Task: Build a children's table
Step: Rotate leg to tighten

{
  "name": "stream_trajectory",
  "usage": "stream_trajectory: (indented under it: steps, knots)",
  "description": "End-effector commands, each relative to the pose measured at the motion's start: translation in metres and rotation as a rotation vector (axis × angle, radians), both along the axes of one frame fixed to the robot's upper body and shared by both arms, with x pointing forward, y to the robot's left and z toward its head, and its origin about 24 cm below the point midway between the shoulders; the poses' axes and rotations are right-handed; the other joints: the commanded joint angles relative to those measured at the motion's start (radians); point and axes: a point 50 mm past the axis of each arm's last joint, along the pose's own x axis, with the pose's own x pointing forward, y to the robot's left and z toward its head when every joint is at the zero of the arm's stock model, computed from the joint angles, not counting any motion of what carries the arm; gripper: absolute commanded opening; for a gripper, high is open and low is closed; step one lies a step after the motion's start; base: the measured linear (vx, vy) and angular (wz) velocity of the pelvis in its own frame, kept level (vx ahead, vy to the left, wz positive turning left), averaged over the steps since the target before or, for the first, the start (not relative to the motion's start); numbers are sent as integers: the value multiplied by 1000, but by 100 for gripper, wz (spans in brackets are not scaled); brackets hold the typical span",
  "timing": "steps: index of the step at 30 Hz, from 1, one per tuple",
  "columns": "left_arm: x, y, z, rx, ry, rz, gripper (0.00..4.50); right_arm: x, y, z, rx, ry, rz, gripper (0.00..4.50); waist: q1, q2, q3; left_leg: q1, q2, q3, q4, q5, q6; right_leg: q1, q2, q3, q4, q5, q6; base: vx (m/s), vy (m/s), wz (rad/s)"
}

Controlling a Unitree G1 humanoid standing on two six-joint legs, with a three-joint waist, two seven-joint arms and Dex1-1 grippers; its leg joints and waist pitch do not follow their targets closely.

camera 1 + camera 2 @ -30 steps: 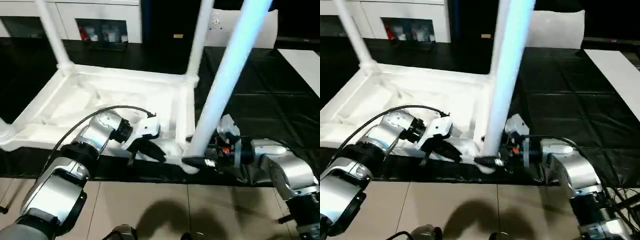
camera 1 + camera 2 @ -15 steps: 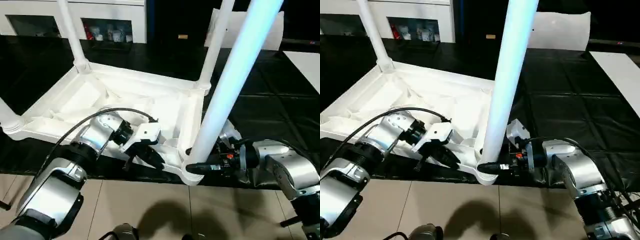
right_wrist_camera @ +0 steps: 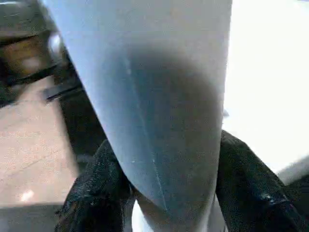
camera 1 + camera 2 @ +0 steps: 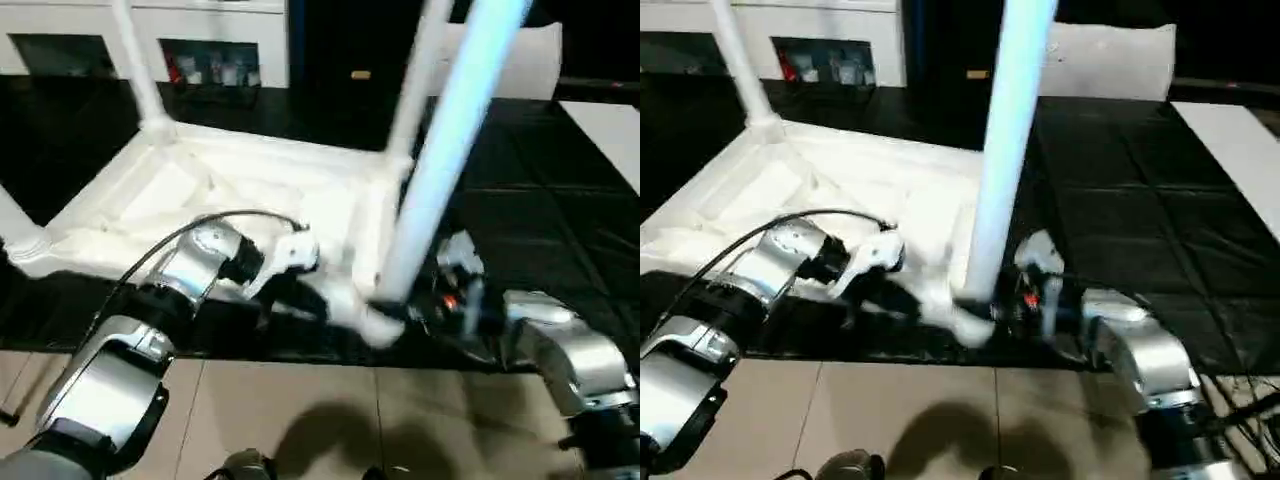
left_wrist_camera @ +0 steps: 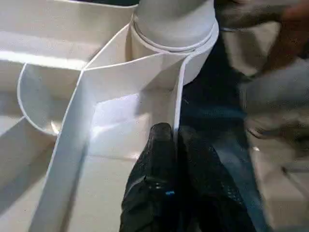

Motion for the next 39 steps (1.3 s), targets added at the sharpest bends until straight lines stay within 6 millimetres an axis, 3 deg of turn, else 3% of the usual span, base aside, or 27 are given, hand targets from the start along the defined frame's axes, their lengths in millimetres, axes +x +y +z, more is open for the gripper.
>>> stream_trajectory:
  steps: [1,2,3,5,6,7,8,10,12,14,17,23,24,27,28,29,30,32,33,37,39]
  knots:
    - [17,-26,11,-104,-49,222,0,17,21,-9,60,68,-215,205,-7,-1,-68,19,39,-22,-79,-294,-7,48,-80,46,-99,-433,-151,0,0,0]
    - [17,-26,11,-104,-49,222,0,17,21,-9,60,68,-215,204,-21,1,-65,19,36,-24,-80,-318,-21,41,-79,41,-98,-458,-159,0,0,0]
    - [20,-30,11,-112,-44,276,0,22,25,-10,81,84,-275,203,-31,-5,-66,21,31,-26,-79,-331,-23,48,-79,37,-108,-507,-136,0,0,0]
    - [27,-38,14,-152,-41,408,0,36,31,-13,97,130,-444,203,-38,2,-69,18,32,-26,-78,-307,-17,49,-80,41,-106,-480,-138,0,0,0]
    - [28,-40,15,-158,-44,432,0,40,33,-14,92,142,-490,203,-47,-4,-73,14,28,-27,-77,-301,-17,54,-77,38,-105,-460,-143,0,0,0]
    - [31,-43,16,-168,-62,482,0,48,35,-15,82,160,-566,203,-49,-3,-74,15,28,-26,-76,-292,-15,52,-77,39,-104,-447,-146,0,0,0]
    - [33,-45,17,-171,-77,513,0,53,37,-15,68,157,-606,203,-57,1,-75,14,27,-24,-74,-279,-13,52,-74,41,-101,-408,-158,0,0,0]
    - [36,-46,19,-164,-116,543,0,60,43,-12,51,122,-631,203,-63,-1,-80,14,25,-21,-70,-249,-1,55,-73,43,-96,-335,-182,0,0,0]
    - [37,-47,19,-160,-136,537,0,63,47,-6,33,70,-627,203,-60,-4,-87,10,24,-15,-66,-184,30,65,-69,46,-84,-210,-208,0,0,0]
    - [37,-47,19,-154,-145,532,0,64,48,-4,42,59,-637,259,-58,-2,-91,7,25,-14,-64,-131,53,69,-67,46,-72,-112,-230,0,0,0]
    - [36,-46,18,-142,-157,526,0,65,49,-1,54,46,-642,282,-57,-1,-94,8,28,-14,-62,-106,82,72,-68,45,-64,-40,-262,0,0,0]
    - [24,-33,11,-94,-176,296,0,51,33,11,107,-67,-526,338,-53,-2,-90,8,32,-13,-64,-148,84,73,-71,47,-71,-111,-243,0,0,0]
    - [22,-31,10,-93,-169,264,0,48,30,12,110,-77,-503,346,-52,6,-94,10,33,-14,-63,-144,84,72,-71,47,-68,-95,-248,0,0,0]
    - [9,-18,3,-51,-122,102,0,29,16,12,18,-132,-296,370,-46,4,-91,10,36,-14,-64,-157,82,73,-70,47,-70,-90,-252,0,0,0]
    - [8,-16,1,-41,-113,89,0,27,14,12,4,-134,-265,370,-39,5,-90,15,39,-12,-64,-167,83,70,-69,48,-70,-95,-251,0,0,0]
    - [8,-16,1,-41,-113,89,0,27,14,12,4,-134,-265,381,-39,5,-87,14,39,-12,-66,-184,76,68,-72,49,-71,-118,-253,0,0,0]
    - [4,-13,0,-30,-124,20,0,23,12,14,5,-135,-214,399,-38,12,-85,17,39,-11,-66,-222,60,64,-71,49,-79,-173,-245,0,0,0]
    - [1,-11,0,-36,-105,-10,0,19,10,15,11,-129,-159,399,-29,8,-82,20,41,-14,-69,-258,44,63,-74,47,-84,-254,-225,0,0,0]
    - [-5,-7,0,-51,-64,-83,0,10,7,17,-1,-123,-41,399,-21,11,-80,26,44,-16,-71,-282,35,61,-76,48,-87,-292,-215,0,0,0]
    - [-13,0,4,-51,-2,-189,0,-5,2,18,-9,-66,167,383,-2,7,-78,33,50,-14,-76,-304,25,56,-78,50,-91,-350,-204,0,0,0]
    - [-17,1,6,-46,13,-235,0,-11,1,18,-11,-35,249,365,2,-4,-79,31,49,-13,-76,-298,27,59,-78,50,-90,-351,-198,0,0,0]
